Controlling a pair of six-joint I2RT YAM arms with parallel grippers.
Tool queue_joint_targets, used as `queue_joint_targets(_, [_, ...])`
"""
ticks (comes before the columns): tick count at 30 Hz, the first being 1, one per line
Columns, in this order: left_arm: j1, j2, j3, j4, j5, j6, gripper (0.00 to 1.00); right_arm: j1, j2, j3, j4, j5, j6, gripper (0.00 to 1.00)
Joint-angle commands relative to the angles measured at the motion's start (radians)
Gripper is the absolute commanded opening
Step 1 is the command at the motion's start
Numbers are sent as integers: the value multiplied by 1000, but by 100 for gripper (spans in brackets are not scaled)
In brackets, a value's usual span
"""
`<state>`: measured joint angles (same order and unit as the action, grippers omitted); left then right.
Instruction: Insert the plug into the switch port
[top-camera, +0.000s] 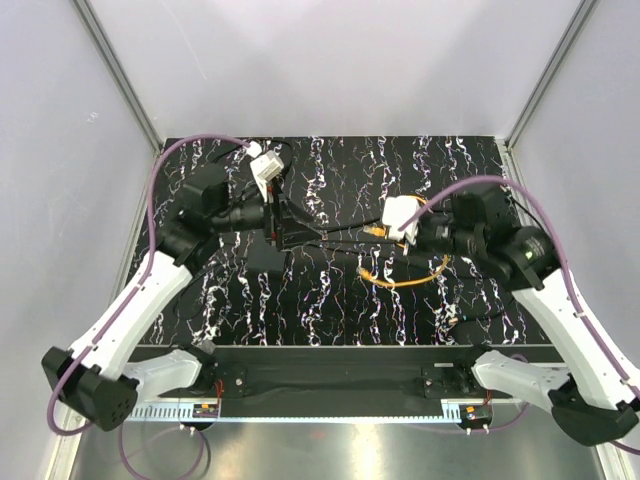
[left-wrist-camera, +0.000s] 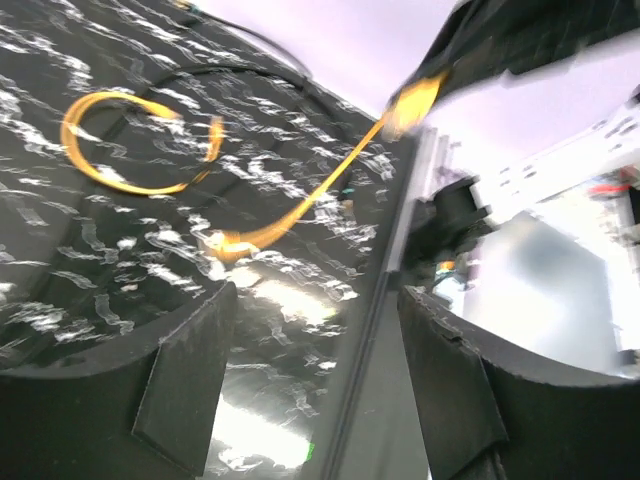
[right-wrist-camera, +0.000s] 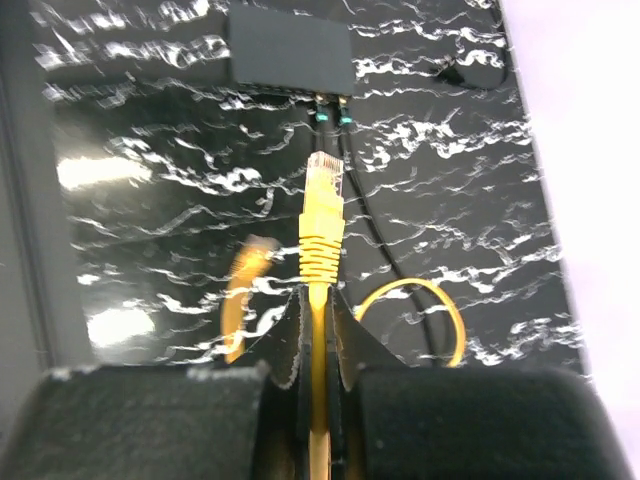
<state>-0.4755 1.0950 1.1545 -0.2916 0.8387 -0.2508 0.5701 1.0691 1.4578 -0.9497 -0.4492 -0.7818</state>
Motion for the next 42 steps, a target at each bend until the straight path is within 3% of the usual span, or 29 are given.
queue_joint_targets(1, [8, 28, -30, 167, 114, -181, 70, 71, -78, -117, 220, 171, -125, 0])
queue_joint_targets(5, [9, 45, -139, 366, 175, -430, 70, 108, -150, -240, 330, 215, -198, 0])
queue_joint_targets(6, [9, 48, -165, 478, 181, -537, 70, 109, -155, -240, 330, 204, -200, 0])
queue_joint_targets(9, [9, 49, -216, 590, 192, -610, 71, 113, -143, -228, 321, 195, -180, 0])
queue_joint_targets(18, [9, 17, -98, 369, 204, -294, 71, 114, -74, -111, 215, 100, 48, 0])
queue_joint_targets(23, [8, -7, -90, 349, 208, -248, 71, 114, -64, -74, 201, 63, 119, 0])
queue_joint_targets(25, [9, -36, -66, 295, 179, -109, 71, 114, -57, -53, 184, 34, 159, 0])
queue_joint_targets(29, [-37, -95, 0, 54, 65, 368, 71, 114, 7, 2, 86, -101, 284, 0])
queue_joint_targets(30, [-57, -107, 14, -46, 30, 562, 71, 113, 23, 10, 65, -168, 314, 0])
queue_joint_targets(33, [-139, -129, 39, -141, -110, 796, 68, 113, 60, 4, 23, -296, 424, 0])
queue_joint_targets(38, [-233, -126, 68, -241, -156, 990, 65, 114, 63, -57, 103, -388, 571, 0])
queue_joint_targets(42, [-278, -113, 80, -326, -150, 1090, 60, 112, 86, -36, 115, -410, 590, 0])
